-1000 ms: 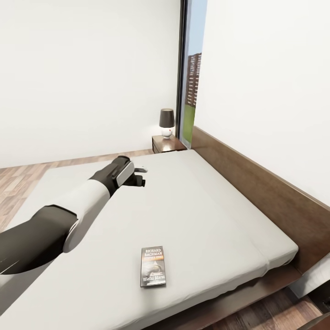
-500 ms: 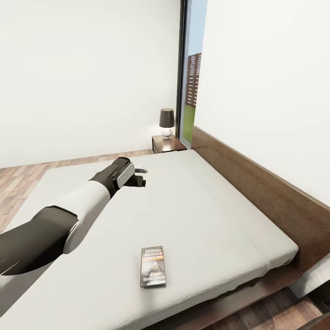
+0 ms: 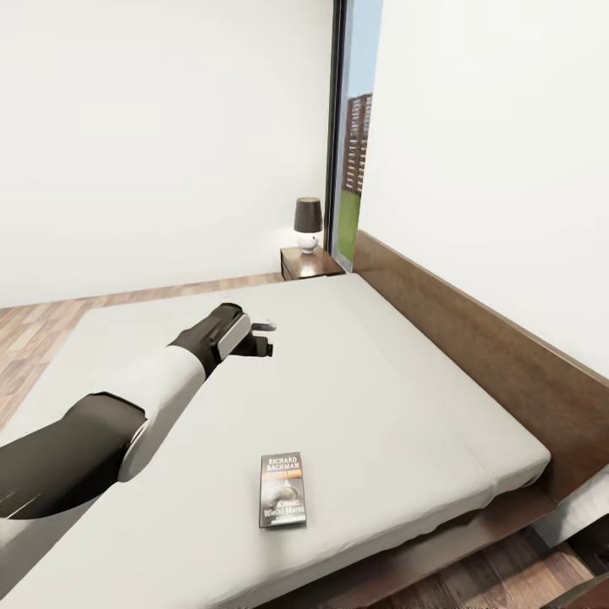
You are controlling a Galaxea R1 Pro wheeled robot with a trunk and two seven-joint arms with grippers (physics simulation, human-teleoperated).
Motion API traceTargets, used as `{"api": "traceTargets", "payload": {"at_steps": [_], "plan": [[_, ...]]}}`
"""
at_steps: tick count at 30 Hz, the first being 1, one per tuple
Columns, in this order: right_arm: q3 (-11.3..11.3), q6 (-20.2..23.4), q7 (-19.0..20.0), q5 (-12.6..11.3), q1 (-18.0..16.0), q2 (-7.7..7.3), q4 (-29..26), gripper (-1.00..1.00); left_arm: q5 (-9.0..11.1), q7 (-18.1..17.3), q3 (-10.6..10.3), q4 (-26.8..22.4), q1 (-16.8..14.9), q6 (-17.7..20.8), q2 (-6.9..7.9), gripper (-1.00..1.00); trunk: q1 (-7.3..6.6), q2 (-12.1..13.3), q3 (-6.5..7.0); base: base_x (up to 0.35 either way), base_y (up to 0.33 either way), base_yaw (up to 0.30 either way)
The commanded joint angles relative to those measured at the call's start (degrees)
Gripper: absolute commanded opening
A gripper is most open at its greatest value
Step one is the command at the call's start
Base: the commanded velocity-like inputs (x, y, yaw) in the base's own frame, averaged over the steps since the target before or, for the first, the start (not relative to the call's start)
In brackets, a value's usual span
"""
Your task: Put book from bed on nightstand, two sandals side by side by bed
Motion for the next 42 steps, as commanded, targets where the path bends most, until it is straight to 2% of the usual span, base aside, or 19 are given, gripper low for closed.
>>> {"api": "traceTargets", "payload": {"at_steps": [1, 5, 19, 25, 42], "plan": [[-0.4, -0.1, 0.4, 0.2, 0.0, 0.01, 0.3, 1.00, 0.6, 0.4, -0.4, -0.1, 0.3, 0.1, 0.02, 1.00, 0.00, 0.0, -0.13, 0.000, 0.000, 0.000], [-0.5, 0.0, 0.4, 0.3, 0.0, -0.12, 1.9, 1.00, 0.4, 0.4, -0.6, -0.3, 1.4, -0.1, 0.10, 1.00, 0.00, 0.0, -0.49, 0.000, 0.000, -0.026], [-0.3, 0.3, 0.5, 0.3, 0.0, -0.07, 6.6, 1.00, 0.4, 0.4, -0.8, -0.4, 1.8, -1.9, 0.34, 1.00, 0.00, 0.0, -1.80, 0.000, 0.000, -0.020], [-0.2, 0.3, -0.6, 0.4, 0.0, -0.03, 12.8, 1.00, 0.5, 0.2, -0.7, -0.4, 1.8, -2.2, 0.36, 1.00, 0.00, 0.0, -2.37, 0.000, 0.000, -0.003], [-0.2, 0.3, -5.4, 0.5, 0.2, -0.25, 24.9, 1.00, 0.3, 0.6, -0.7, -0.1, 1.8, -2.3, 0.27, 1.00, 0.00, 0.0, -3.97, 0.000, 0.000, 0.000]]}}
